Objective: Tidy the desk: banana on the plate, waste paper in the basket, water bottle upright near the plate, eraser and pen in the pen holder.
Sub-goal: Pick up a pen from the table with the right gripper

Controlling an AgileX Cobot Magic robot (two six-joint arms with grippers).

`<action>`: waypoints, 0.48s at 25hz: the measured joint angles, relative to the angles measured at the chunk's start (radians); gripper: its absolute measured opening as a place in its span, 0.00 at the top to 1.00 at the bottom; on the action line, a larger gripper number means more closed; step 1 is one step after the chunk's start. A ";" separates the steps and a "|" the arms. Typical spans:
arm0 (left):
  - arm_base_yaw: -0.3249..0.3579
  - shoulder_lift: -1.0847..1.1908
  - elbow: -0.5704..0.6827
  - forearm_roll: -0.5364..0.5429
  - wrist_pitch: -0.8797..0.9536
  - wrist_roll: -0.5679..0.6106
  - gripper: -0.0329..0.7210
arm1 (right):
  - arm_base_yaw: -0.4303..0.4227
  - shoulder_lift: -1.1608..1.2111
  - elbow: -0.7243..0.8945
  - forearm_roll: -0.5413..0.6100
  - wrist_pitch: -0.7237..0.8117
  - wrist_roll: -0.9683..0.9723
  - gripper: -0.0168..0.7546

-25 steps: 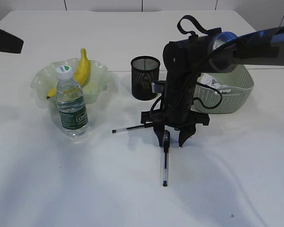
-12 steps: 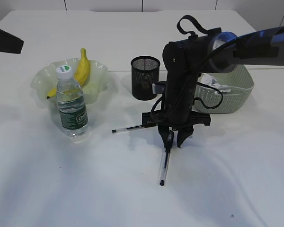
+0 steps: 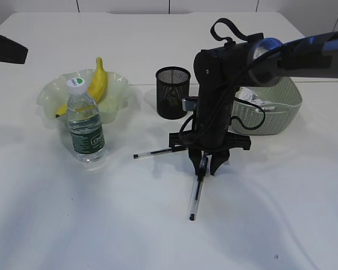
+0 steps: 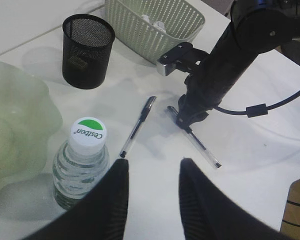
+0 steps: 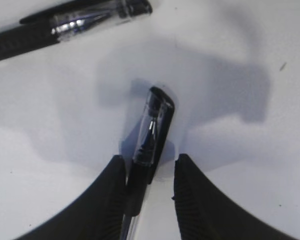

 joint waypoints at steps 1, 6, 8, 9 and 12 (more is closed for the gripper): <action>0.000 0.000 0.000 0.000 0.000 0.000 0.65 | 0.000 0.000 0.000 0.000 -0.002 0.004 0.66; 0.000 0.000 0.000 0.005 0.000 0.000 0.65 | 0.000 0.000 0.000 0.000 -0.008 0.009 0.66; 0.000 0.000 0.000 0.007 0.000 0.000 0.65 | 0.000 0.000 0.000 0.000 -0.009 0.011 0.66; 0.000 0.000 0.000 0.007 0.000 0.000 0.65 | 0.000 0.000 0.000 0.000 -0.009 0.011 0.66; 0.000 0.000 0.000 0.009 0.000 0.000 0.65 | 0.000 0.000 0.000 0.000 -0.009 0.013 0.66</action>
